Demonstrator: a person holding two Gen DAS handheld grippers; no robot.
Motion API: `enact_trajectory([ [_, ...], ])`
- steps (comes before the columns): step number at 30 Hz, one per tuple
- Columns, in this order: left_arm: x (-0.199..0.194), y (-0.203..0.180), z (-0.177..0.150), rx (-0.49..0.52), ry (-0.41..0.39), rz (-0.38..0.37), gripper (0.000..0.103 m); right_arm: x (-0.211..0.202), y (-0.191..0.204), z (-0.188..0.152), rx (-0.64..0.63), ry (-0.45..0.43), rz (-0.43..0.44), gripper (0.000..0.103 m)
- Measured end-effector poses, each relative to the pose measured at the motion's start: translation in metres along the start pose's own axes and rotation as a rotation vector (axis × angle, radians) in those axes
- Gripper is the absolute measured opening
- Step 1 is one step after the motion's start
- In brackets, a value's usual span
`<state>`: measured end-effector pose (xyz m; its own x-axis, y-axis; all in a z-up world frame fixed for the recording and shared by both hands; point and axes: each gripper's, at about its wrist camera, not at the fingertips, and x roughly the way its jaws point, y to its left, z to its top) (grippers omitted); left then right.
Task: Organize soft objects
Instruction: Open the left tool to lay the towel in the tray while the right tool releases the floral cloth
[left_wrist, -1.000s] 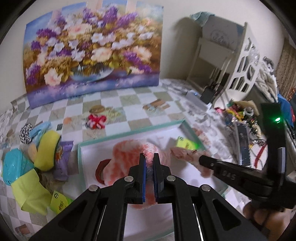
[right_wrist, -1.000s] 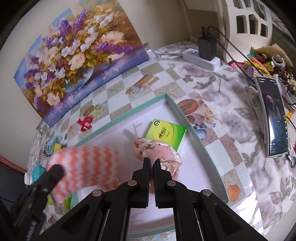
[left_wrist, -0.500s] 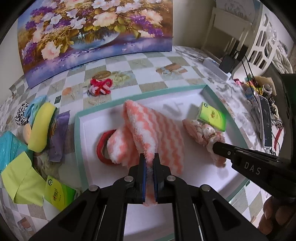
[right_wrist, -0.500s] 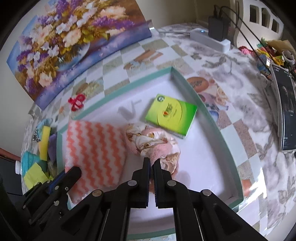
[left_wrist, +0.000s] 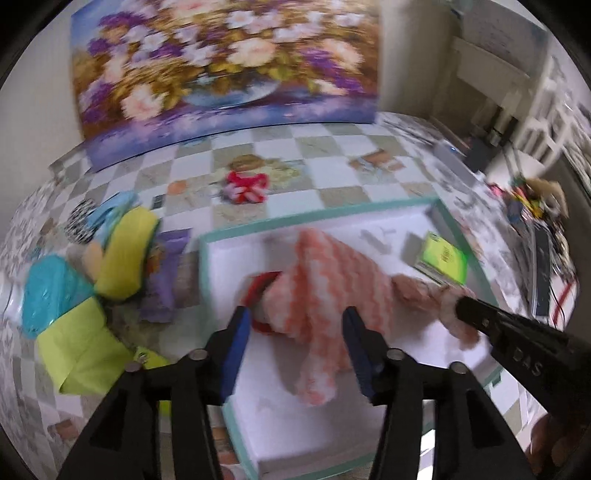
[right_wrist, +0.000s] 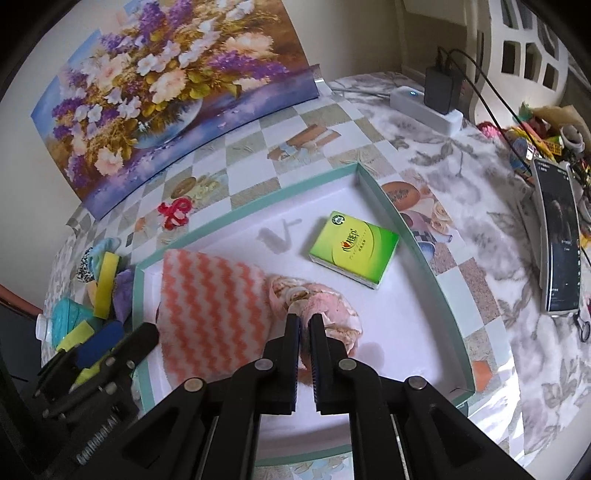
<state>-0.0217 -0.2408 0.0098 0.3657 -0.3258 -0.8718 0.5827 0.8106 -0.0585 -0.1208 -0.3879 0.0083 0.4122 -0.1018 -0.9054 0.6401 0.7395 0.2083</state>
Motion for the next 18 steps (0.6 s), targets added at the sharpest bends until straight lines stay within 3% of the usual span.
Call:
enact_trajectory([
  [7, 0.011, 0.04, -0.006, -0.165, 0.081, 0.139, 0.067, 0.008, 0.016, -0.004, -0.058, 0.034, -0.012, 0.009],
  [10, 0.015, 0.052, -0.009, -0.205, 0.102, 0.163, 0.067, 0.01, 0.021, -0.006, -0.079, 0.038, -0.023, 0.009],
  [12, 0.015, 0.056, -0.01, -0.222, 0.102, 0.164, 0.074, 0.011, 0.024, -0.006, -0.087, 0.039, -0.029, 0.023],
  [14, 0.012, 0.057, -0.01, -0.229, 0.09, 0.175, 0.082, 0.011, 0.025, -0.007, -0.089, 0.038, -0.037, 0.053],
  [18, 0.011, 0.06, -0.009, -0.232, 0.081, 0.205, 0.086, 0.01, 0.025, -0.006, -0.085, 0.027, -0.049, 0.058],
])
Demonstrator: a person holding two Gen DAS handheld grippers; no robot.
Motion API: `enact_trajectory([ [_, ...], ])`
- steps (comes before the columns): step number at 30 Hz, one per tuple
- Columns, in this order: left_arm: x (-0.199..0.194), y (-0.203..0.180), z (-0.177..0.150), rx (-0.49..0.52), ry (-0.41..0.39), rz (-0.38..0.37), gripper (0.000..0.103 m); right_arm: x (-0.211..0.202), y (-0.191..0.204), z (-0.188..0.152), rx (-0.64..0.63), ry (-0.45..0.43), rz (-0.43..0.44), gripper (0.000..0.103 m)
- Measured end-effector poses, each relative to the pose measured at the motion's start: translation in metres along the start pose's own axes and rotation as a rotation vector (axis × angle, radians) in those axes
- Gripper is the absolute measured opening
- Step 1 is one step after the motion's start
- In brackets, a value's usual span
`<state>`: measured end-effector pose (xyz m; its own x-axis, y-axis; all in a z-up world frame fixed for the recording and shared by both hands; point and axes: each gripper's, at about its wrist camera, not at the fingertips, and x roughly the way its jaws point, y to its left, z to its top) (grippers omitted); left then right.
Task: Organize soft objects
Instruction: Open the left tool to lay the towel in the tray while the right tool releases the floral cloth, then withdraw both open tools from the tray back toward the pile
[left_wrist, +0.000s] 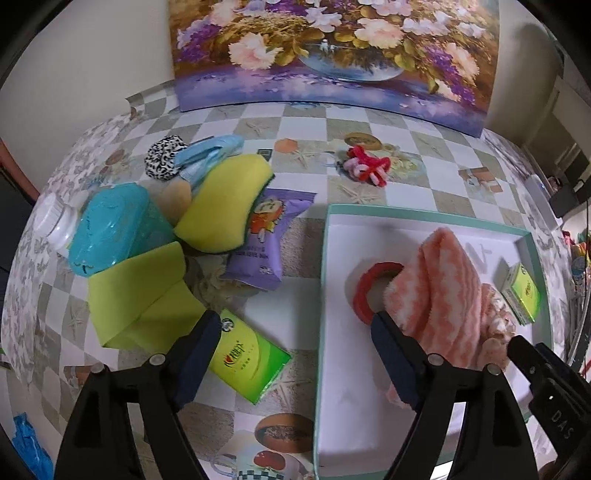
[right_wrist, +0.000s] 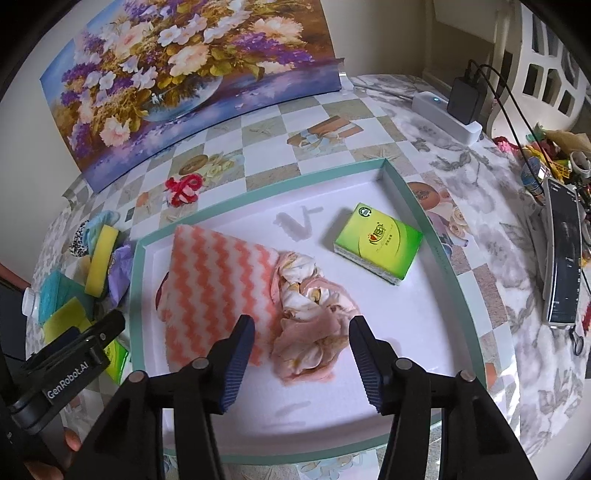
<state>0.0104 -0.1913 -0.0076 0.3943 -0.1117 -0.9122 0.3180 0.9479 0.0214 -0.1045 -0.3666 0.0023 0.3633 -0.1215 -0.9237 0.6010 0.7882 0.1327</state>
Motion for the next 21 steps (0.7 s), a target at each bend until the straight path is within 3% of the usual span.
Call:
enact_trajectory([
  [2, 0.002, 0.004, 0.0, -0.018, 0.006, 0.009, 0.093, 0.002, 0.0, 0.0, 0.002, 0.006, -0.007, 0.063],
  [6, 0.004, 0.01, 0.0, -0.045, 0.011, 0.008, 0.094, 0.007, 0.001, 0.0, -0.009, 0.02, -0.032, 0.073],
  [13, 0.003, 0.015, 0.001, -0.053, -0.004, 0.003, 0.096, 0.007, 0.004, 0.0, -0.03, 0.0, -0.077, 0.103],
  [15, 0.002, 0.016, 0.002, -0.056, -0.004, -0.001, 0.101, 0.004, 0.004, 0.0, -0.03, -0.015, -0.08, 0.103],
  [21, -0.003, 0.019, 0.003, -0.068, -0.025, -0.017, 0.102, 0.001, 0.009, -0.001, -0.047, -0.017, -0.083, 0.103],
])
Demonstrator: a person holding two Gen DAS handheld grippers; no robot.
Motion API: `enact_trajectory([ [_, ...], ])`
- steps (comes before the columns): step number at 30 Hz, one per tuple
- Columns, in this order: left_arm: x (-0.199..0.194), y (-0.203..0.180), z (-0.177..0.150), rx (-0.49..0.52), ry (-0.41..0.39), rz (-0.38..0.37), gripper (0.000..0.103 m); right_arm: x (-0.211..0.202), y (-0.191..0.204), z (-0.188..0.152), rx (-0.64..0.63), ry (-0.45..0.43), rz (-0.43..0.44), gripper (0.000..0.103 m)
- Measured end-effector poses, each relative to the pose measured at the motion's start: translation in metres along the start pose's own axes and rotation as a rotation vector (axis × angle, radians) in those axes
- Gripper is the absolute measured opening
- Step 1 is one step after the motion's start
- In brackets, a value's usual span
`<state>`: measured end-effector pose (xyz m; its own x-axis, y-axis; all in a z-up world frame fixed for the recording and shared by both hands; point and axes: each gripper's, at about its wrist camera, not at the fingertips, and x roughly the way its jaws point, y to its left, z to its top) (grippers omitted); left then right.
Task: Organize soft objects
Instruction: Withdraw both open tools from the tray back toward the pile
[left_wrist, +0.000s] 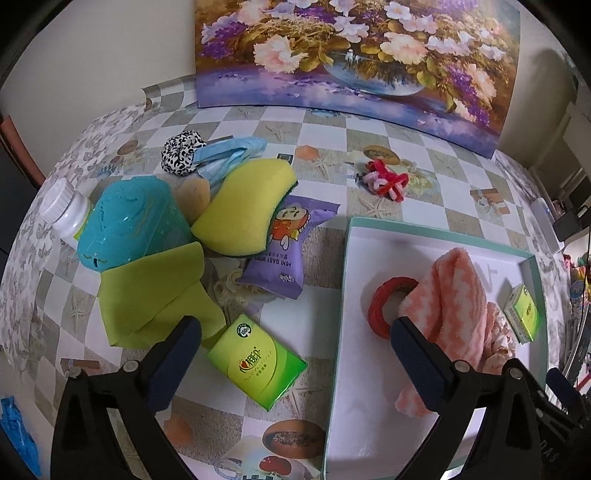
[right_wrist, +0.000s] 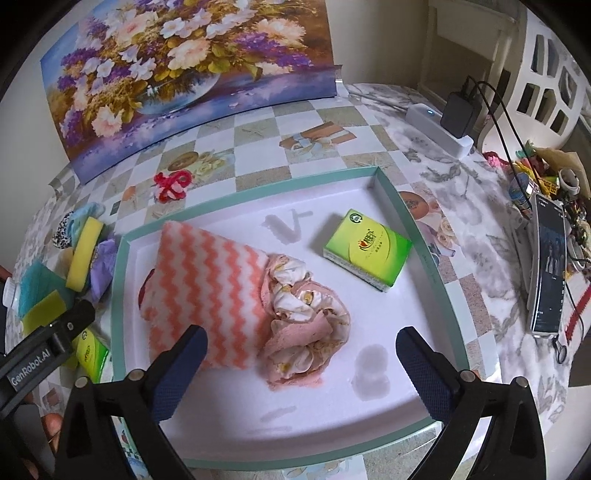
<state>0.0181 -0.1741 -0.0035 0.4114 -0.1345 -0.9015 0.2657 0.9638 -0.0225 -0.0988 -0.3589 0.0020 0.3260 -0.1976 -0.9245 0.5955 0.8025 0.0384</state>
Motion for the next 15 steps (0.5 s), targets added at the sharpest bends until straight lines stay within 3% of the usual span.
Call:
enact_trajectory([
  [15, -0.043, 0.01, 0.008, 0.06, -0.119, -0.06, 0.102, -0.04, 0.023, 0.015, 0.007, -0.086, 0.038, 0.103],
])
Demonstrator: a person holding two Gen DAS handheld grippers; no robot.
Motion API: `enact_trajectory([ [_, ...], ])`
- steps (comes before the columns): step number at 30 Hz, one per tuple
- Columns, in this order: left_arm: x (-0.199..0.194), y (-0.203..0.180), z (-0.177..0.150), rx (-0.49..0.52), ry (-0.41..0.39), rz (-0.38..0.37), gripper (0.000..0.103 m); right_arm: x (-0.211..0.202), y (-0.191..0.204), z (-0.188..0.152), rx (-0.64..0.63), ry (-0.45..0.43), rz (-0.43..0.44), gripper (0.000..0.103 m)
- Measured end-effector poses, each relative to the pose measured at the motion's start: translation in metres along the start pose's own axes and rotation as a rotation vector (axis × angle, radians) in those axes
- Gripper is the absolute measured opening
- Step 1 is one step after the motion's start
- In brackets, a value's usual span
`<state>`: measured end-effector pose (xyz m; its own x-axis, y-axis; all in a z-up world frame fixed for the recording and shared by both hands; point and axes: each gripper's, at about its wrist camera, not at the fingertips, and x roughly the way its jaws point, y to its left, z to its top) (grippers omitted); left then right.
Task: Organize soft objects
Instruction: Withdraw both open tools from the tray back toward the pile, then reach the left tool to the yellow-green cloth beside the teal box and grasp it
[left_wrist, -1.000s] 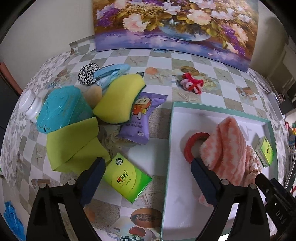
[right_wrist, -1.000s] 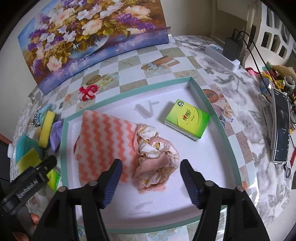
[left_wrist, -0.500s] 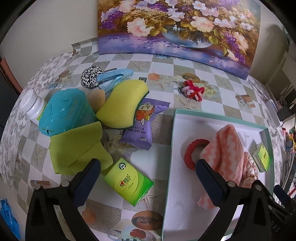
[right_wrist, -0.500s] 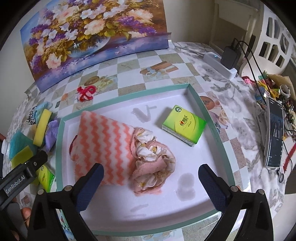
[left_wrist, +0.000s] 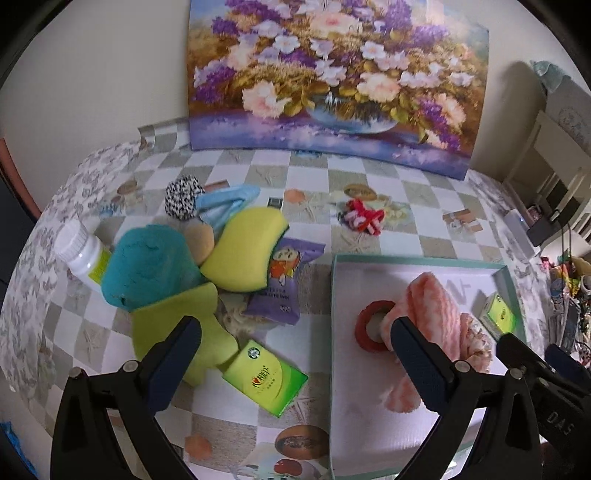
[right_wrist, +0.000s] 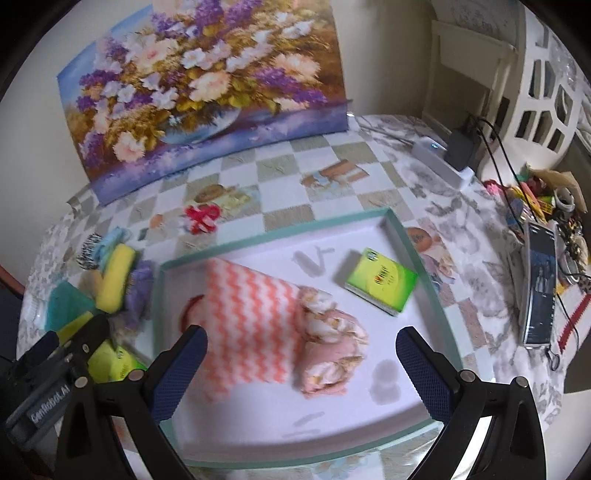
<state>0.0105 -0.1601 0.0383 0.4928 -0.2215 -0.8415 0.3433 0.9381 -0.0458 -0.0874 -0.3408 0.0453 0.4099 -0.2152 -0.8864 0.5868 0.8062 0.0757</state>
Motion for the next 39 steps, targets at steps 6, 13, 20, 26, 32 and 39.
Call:
enact_trajectory([
  [6, -0.015, 0.027, 0.01, -0.011, -0.017, 0.018, 0.102, -0.01, 0.032, 0.004, -0.021, -0.047, 0.158, 0.103],
  [13, -0.02, 0.078, 0.012, -0.091, -0.008, 0.066, 0.102, -0.002, 0.09, -0.004, -0.142, -0.017, 0.212, 0.103],
  [20, 0.002, 0.128, 0.002, -0.22, 0.069, 0.086, 0.102, 0.021, 0.138, -0.023, -0.279, 0.05, 0.267, 0.103],
  [26, 0.024, 0.144, -0.006, -0.29, 0.136, 0.076, 0.102, 0.04, 0.149, -0.032, -0.321, 0.097, 0.278, 0.103],
  [32, 0.046, 0.144, -0.014, -0.306, 0.196, 0.069, 0.102, 0.055, 0.164, -0.046, -0.414, 0.122, 0.275, 0.103],
  [39, 0.06, 0.141, -0.019, -0.303, 0.237, 0.055, 0.101, 0.068, 0.17, -0.054, -0.442, 0.152, 0.278, 0.101],
])
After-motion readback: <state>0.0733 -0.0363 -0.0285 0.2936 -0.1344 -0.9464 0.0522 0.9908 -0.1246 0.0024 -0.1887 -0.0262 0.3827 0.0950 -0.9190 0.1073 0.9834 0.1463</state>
